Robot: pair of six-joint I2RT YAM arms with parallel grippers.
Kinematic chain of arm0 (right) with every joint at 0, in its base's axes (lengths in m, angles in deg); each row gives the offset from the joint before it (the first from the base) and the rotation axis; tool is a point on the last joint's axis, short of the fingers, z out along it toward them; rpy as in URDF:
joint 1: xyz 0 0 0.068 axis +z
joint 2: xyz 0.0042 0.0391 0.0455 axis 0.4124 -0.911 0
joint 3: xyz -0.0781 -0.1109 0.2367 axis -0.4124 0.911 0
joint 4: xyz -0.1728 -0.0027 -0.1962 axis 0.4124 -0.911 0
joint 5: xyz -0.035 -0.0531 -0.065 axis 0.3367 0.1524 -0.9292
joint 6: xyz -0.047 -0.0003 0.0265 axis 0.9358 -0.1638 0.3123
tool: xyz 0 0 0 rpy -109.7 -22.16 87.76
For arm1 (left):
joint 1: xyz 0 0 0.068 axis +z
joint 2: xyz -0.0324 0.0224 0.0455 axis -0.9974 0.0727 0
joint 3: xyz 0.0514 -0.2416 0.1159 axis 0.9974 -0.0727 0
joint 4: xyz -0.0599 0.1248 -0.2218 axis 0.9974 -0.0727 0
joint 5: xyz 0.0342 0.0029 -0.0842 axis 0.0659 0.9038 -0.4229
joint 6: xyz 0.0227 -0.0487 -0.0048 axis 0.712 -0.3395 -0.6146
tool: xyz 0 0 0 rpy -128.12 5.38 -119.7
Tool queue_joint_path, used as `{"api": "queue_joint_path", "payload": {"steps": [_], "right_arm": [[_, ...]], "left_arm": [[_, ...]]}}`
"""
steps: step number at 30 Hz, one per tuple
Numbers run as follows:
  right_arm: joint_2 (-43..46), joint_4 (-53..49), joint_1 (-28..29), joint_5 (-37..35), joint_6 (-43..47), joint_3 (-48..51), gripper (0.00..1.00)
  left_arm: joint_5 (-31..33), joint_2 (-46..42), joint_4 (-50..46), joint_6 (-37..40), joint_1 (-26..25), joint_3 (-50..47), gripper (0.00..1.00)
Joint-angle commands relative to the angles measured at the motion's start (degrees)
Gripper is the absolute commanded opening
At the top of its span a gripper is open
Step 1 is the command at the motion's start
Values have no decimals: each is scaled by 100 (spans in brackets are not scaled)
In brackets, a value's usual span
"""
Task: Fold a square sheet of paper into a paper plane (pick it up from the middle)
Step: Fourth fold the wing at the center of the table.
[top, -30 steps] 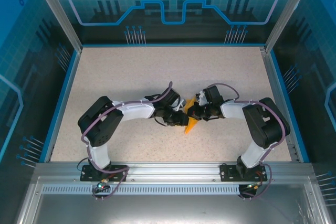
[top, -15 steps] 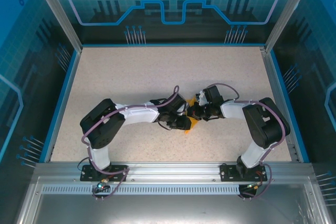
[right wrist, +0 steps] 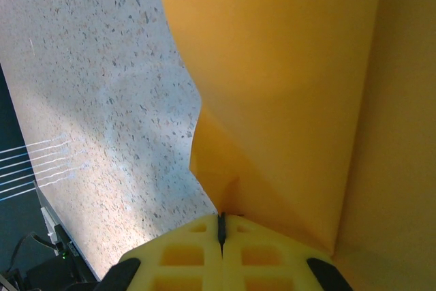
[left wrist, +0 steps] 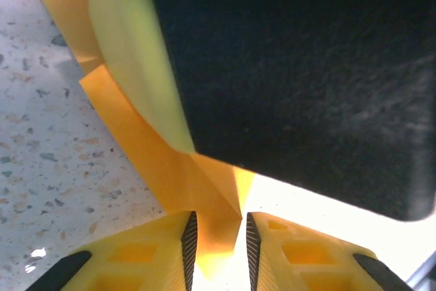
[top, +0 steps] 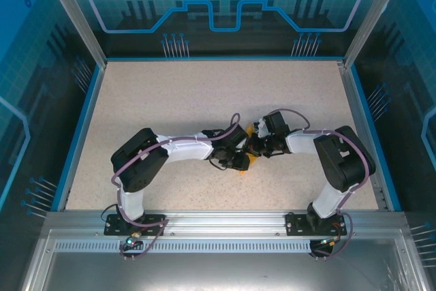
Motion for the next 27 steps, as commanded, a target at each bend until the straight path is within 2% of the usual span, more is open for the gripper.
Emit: {"api": "queue_joint_path", "payload": {"steps": [1,9,16,27], "right_arm": [[-106,71,31,171,19,-29,1],[-96,62,14,185,40,-29,1],[-78,47,-17,190,63,-38,1],[-58,-44,-73,177,152,-114,5]], "left_arm": [[371,114,-403,160,-110,244,29],[493,103,-455,138,-172,247,18],[244,54,-310,120,-173,143,8],[-161,55,-38,36,-90,-146,4]]}}
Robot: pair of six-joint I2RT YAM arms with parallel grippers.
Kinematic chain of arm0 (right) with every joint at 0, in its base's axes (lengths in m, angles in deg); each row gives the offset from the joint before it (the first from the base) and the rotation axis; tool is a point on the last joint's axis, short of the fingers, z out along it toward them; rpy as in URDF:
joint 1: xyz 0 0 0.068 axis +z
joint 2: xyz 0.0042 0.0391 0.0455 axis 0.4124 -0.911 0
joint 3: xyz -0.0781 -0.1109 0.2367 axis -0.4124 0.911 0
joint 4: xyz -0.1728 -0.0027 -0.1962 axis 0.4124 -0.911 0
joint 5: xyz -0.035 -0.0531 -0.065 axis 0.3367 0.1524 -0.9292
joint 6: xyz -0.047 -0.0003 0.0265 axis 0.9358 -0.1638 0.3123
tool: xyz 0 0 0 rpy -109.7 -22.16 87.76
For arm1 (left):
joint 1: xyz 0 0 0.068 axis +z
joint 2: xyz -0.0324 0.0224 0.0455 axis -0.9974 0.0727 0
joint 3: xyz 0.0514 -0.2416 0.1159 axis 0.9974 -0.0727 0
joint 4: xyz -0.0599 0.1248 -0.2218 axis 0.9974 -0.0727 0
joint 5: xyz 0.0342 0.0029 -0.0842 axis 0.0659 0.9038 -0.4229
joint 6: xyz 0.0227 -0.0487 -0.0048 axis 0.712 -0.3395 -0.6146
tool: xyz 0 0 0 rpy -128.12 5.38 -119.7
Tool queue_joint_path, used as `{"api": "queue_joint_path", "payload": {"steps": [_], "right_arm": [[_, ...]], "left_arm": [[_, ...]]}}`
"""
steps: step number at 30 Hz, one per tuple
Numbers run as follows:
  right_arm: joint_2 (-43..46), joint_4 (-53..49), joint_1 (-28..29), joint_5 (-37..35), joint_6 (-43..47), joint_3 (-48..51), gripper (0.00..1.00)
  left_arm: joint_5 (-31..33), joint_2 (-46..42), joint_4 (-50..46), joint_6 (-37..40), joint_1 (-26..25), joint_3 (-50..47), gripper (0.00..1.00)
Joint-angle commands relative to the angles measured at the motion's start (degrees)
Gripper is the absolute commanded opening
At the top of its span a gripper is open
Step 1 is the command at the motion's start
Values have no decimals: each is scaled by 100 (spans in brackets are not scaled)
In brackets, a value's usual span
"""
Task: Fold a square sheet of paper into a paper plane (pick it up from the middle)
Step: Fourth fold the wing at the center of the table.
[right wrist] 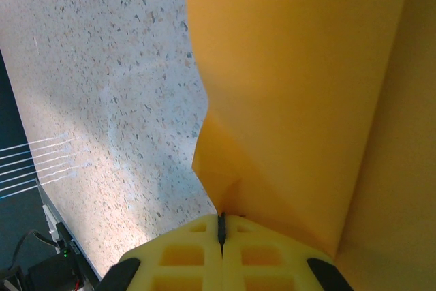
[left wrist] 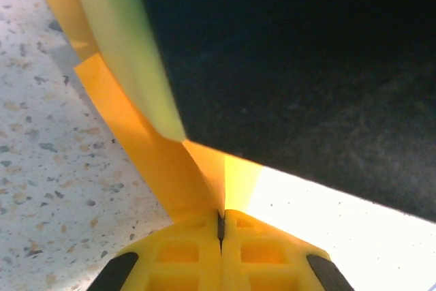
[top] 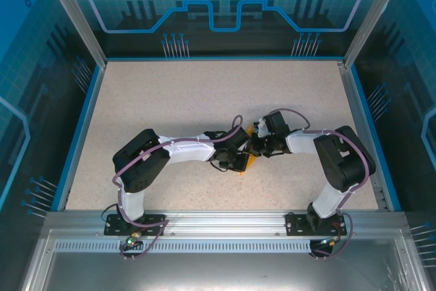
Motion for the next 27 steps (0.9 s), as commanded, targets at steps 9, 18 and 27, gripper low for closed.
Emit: {"api": "queue_joint_path", "payload": {"steps": [9,18,27], "right_arm": [[23,-277,-145,67,256,-201,11],[-10,-467,-229,15,409,-398,18],[-141,-714,-343,-93,622,-657,18]], "left_arm": [[-615,-51,354,-21,236,-445,2],[-980,-142,684,-108,461,-736,2],[-1186,-161,832,-142,602,-893,2]]}}
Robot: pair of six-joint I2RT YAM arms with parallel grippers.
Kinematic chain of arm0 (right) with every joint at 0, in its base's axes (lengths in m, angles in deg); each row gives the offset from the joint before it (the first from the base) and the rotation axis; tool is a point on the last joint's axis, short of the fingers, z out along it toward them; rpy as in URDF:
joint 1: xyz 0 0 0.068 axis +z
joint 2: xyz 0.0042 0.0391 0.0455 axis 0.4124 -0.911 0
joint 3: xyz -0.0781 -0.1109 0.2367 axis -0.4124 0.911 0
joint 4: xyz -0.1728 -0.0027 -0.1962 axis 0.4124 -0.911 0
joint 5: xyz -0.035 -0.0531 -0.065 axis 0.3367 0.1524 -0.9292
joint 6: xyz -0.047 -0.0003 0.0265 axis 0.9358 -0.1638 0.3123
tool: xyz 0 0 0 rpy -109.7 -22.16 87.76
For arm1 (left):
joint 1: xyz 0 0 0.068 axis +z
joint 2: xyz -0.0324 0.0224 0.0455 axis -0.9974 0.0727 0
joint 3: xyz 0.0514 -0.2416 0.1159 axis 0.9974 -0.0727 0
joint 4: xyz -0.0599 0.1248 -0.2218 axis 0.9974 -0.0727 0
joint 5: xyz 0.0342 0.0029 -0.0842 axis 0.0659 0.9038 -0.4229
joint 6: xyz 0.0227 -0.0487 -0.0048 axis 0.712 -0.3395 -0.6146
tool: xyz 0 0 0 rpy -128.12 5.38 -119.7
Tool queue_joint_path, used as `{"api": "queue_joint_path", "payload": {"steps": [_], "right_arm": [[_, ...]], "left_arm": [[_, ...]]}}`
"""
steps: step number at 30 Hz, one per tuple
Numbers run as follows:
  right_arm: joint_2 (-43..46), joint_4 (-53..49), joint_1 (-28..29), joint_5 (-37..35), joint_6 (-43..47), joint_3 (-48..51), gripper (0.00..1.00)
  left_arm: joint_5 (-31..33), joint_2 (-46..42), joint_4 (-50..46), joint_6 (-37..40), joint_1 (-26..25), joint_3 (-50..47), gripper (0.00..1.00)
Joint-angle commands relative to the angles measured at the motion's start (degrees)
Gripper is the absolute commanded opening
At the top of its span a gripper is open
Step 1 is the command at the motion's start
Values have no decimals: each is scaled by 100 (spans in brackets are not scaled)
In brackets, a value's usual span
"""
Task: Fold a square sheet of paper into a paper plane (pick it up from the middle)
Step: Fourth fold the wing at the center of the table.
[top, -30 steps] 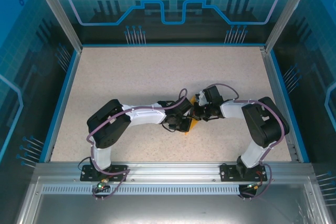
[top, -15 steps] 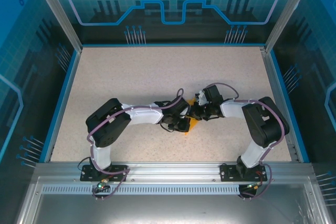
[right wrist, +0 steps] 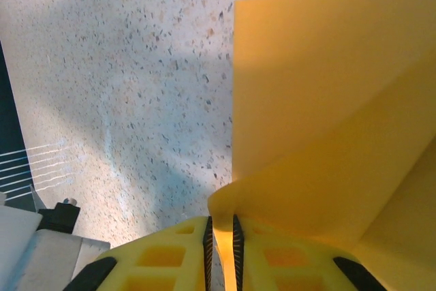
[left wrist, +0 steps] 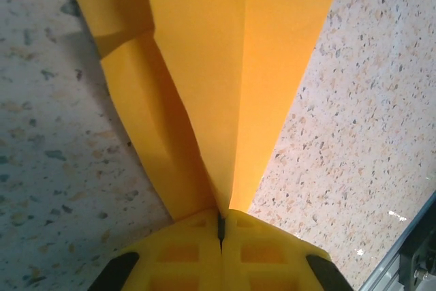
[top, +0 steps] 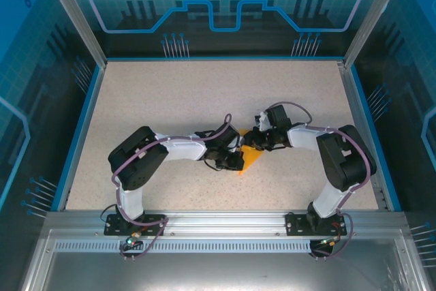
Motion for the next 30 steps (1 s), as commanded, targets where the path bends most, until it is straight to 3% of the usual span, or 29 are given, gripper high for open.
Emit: {"api": "queue_joint_path", "payload": {"steps": [1,30], "right_arm": [[-147,-280,-141,-52,235,-210,17],[-856,-1061,-320,-449,992,-1169,19]], "left_arm": [[-58,-81,-190,-35,88,-199,2],[-430,-88,272,-282,396,-561,0]]}}
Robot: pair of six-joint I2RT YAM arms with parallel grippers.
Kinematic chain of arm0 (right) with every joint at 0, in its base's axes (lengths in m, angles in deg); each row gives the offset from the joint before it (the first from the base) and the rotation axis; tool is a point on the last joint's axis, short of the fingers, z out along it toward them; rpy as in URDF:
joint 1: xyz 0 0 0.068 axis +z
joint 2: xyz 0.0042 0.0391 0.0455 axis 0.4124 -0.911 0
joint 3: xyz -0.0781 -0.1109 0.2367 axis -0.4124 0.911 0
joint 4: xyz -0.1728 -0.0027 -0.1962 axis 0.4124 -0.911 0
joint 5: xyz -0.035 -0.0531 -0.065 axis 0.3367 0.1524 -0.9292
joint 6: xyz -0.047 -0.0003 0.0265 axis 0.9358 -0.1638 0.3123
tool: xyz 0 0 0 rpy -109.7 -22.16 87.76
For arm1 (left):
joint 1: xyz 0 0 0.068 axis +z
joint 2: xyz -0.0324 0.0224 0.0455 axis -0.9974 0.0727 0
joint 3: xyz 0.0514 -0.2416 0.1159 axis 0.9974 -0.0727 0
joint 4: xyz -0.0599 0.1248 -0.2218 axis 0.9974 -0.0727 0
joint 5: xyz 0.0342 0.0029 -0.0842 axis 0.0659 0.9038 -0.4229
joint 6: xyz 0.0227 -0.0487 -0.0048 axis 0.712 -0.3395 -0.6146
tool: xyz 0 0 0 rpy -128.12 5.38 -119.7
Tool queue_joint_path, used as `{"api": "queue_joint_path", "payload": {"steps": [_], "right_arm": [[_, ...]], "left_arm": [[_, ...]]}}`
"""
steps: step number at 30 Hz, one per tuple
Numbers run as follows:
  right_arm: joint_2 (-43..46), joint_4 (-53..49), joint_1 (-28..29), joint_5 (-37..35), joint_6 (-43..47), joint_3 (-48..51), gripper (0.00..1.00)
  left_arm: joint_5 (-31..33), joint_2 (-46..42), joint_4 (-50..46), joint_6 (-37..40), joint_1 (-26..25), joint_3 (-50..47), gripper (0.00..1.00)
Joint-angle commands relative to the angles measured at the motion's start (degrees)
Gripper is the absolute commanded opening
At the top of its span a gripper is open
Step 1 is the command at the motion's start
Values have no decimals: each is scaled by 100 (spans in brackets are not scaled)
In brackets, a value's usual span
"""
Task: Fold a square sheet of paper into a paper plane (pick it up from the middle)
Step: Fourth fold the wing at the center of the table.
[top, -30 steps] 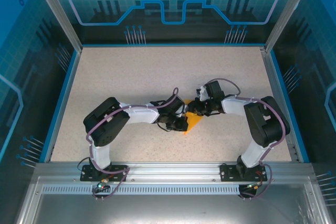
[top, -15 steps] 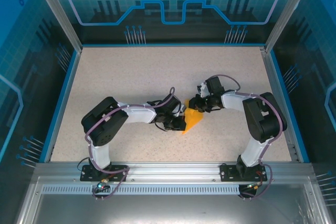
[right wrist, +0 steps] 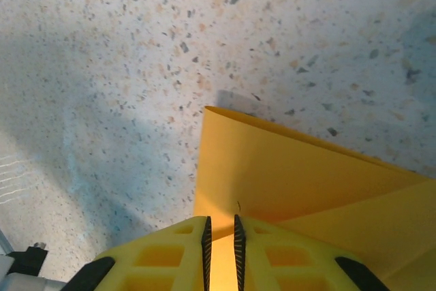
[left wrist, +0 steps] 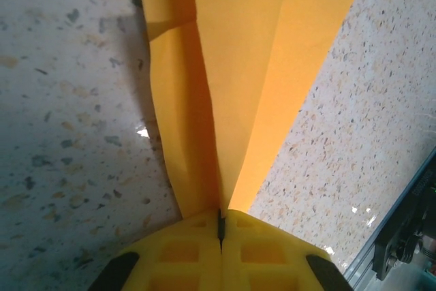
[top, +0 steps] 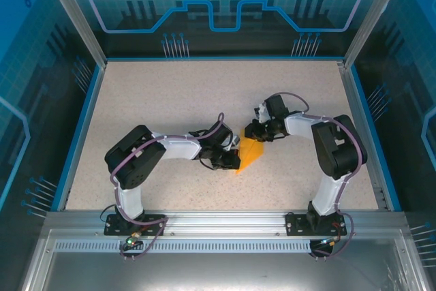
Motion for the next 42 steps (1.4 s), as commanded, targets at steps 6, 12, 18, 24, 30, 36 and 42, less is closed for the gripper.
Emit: {"api": "queue_joint_path", "payload": {"steps": [6,12,18,24,30,36,42], "right_arm": [[-187,-246,-93,-114,229,-191,19],[5,-220,-99,-111,264,-189,23],[526,-539,-149,-301,444,-202,29],[928,-678,-195,-350,519,37,29],[1005,-508,-154,-117,438,341,25],[900,-361,-2,29,342,489,20],[645,-159,162,79,226,434,17]], "left_arm": [[12,53,-62,-131,107,-248,0],[-53,109,-11,-151,118,-280,0],[-69,136,18,-172,127,-306,0],[-93,174,96,-218,141,-332,0],[-106,196,225,-337,151,-403,0],[-95,185,369,-465,168,-499,0],[-79,163,441,-544,178,-557,0]]}}
